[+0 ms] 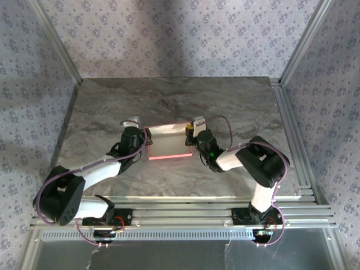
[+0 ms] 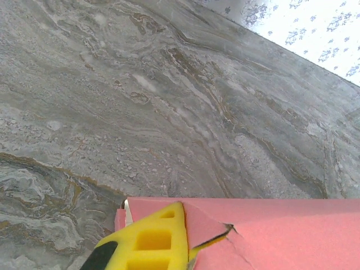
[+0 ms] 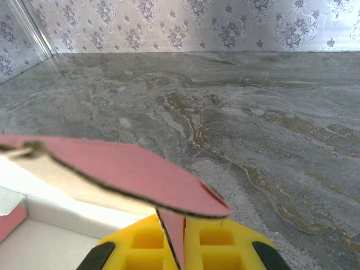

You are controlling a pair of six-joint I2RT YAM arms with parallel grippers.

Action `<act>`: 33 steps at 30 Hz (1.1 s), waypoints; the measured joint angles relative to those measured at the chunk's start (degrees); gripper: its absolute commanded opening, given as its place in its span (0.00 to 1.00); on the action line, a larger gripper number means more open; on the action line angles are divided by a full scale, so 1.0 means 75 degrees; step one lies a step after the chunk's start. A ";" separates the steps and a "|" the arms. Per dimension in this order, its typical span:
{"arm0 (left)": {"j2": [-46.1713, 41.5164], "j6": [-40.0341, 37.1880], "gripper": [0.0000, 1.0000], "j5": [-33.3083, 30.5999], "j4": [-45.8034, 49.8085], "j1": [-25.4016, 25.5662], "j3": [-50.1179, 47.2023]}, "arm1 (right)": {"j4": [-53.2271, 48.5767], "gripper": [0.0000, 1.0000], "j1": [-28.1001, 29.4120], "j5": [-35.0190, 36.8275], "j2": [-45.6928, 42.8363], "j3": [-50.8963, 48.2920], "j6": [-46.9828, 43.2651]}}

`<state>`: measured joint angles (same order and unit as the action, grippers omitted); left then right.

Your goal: Fold the paper box

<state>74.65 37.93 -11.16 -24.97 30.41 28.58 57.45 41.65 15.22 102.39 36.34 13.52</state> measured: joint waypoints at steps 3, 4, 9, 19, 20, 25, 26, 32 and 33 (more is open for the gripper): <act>-0.0085 -0.0079 0.00 -0.0087 -0.0210 0.0076 -0.0207 | -0.0085 0.13 0.0041 0.0038 -0.0076 -0.0047 0.0003; -0.0119 -0.0114 0.00 -0.0117 -0.0268 0.0102 -0.0274 | -0.0143 0.15 0.0052 0.0044 -0.0114 -0.0073 0.0003; -0.0318 -0.0262 0.00 -0.0242 -0.0318 0.0297 -0.0463 | -0.0597 0.19 0.0125 0.0026 -0.0493 -0.0271 0.0015; -0.0399 -0.0638 0.00 -0.0673 -0.0198 0.0758 -0.0548 | -0.1644 0.42 0.0271 -0.0055 -0.1387 -0.0341 0.0405; -0.0396 -0.0691 0.00 -0.0746 -0.0163 0.0825 -0.0548 | -0.1772 0.43 0.0286 -0.0073 -0.1445 -0.0341 0.0463; -0.0332 -0.0915 0.00 -0.1067 0.0003 0.1148 -0.0536 | -0.2422 0.51 0.0373 -0.0117 -0.2028 -0.0481 0.0819; -0.0318 -0.0935 0.00 -0.1113 0.0035 0.1198 -0.0519 | -0.2629 0.53 0.0405 -0.0140 -0.2276 -0.0530 0.0909; -0.0154 -0.1084 0.00 -0.1361 0.0239 0.1466 -0.0326 | -0.3812 0.62 0.0743 -0.0175 -0.3998 -0.0699 0.1431; -0.0128 -0.1093 0.00 -0.1405 0.0254 0.1492 -0.0297 | -0.3995 0.62 0.0784 -0.0187 -0.4269 -0.0731 0.1510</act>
<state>73.69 29.74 -21.69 -23.07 41.60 26.35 27.49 47.53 13.82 70.37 30.85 24.84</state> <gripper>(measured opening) 0.047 0.616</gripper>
